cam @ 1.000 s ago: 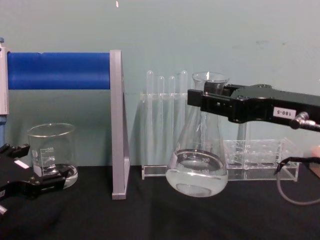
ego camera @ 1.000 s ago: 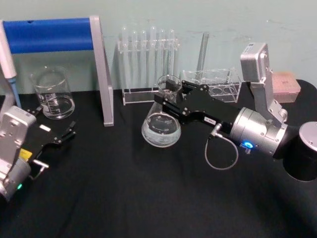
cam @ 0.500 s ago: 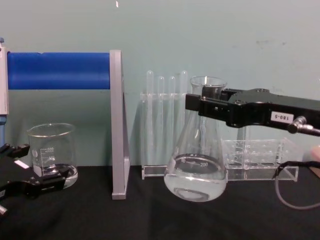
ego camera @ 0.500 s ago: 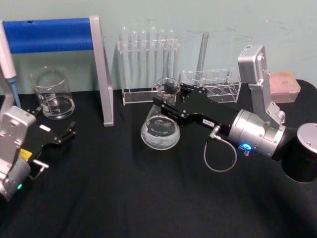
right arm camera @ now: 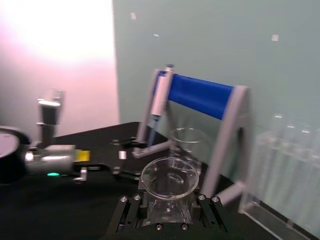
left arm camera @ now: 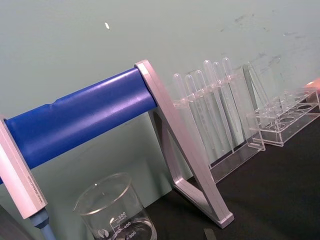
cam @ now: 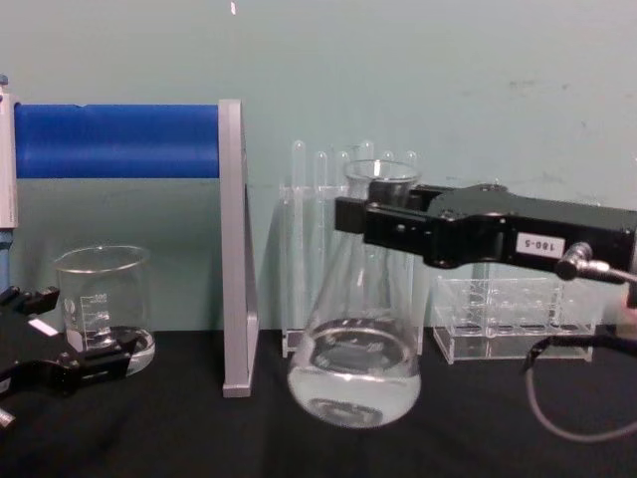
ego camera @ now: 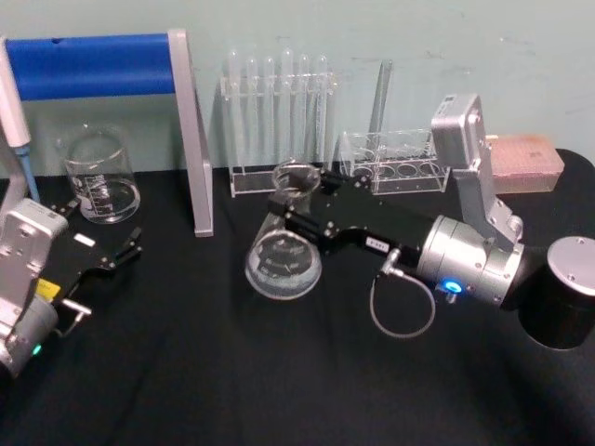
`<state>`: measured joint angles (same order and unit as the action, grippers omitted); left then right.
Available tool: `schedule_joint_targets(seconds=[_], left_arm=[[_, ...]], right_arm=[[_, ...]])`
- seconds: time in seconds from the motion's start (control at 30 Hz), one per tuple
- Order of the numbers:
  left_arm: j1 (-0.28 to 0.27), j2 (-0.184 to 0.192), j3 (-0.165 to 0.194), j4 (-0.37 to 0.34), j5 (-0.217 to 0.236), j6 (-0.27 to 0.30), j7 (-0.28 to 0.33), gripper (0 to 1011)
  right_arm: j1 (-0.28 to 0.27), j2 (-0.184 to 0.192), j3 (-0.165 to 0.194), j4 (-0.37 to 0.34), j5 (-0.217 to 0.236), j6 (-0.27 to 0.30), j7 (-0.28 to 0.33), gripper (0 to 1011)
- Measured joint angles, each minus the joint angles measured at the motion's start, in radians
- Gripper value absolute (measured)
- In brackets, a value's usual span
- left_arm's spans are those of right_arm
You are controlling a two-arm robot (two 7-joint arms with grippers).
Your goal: Grasp the erlenmeyer flask with one hand, shake it three times, then place it back.
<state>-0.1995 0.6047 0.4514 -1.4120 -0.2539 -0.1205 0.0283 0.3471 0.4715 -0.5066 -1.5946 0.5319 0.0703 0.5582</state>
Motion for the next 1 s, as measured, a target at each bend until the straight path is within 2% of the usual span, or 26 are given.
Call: schedule_joint_targets(seconds=[0.4,0.53,0.8,1.0], left_arm=[[0.0,0.0,0.0,0.0,0.0,0.0,0.0,1001],[0.0,0.0,0.0,0.0,0.0,0.0,0.0,1001],[0.0,0.0,0.0,0.0,0.0,0.0,0.0,1001],[0.0,0.0,0.0,0.0,0.0,0.0,0.0,1001]], right_arm=[[0.001,0.043,-0.068,-0.045,0.048,-0.005,0.131,453],[0.002,0.073,-0.099,-0.065,0.067,-0.017,0.192,453],[0.007,0.11,-0.13,-0.084,0.089,-0.039,0.261,453],[0.017,0.122,-0.147,-0.084,0.096,-0.049,0.276,453]])
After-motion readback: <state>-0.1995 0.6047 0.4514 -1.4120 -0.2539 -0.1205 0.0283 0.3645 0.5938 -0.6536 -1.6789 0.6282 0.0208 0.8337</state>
